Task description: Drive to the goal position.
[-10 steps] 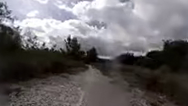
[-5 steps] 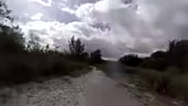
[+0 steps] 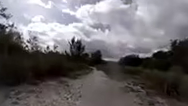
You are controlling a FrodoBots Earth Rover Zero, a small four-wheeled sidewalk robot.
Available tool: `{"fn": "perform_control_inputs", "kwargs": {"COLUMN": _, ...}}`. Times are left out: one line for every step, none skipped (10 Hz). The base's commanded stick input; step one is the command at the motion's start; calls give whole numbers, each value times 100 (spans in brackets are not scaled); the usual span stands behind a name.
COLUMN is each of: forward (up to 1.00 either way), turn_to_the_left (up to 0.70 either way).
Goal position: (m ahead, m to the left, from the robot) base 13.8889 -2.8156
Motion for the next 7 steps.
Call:
{"fn": "perform_control_inputs", "kwargs": {"forward": 59, "turn_to_the_left": 1}}
{"fn": "perform_control_inputs", "kwargs": {"forward": 59, "turn_to_the_left": 1}}
{"fn": "perform_control_inputs", "kwargs": {"forward": 59, "turn_to_the_left": 1}}
{"fn": "perform_control_inputs", "kwargs": {"forward": 59, "turn_to_the_left": 1}}
{"fn": "perform_control_inputs", "kwargs": {"forward": 59, "turn_to_the_left": 1}}
{"fn": "perform_control_inputs", "kwargs": {"forward": 59, "turn_to_the_left": 1}}
{"fn": "perform_control_inputs", "kwargs": {"forward": 59, "turn_to_the_left": 1}}
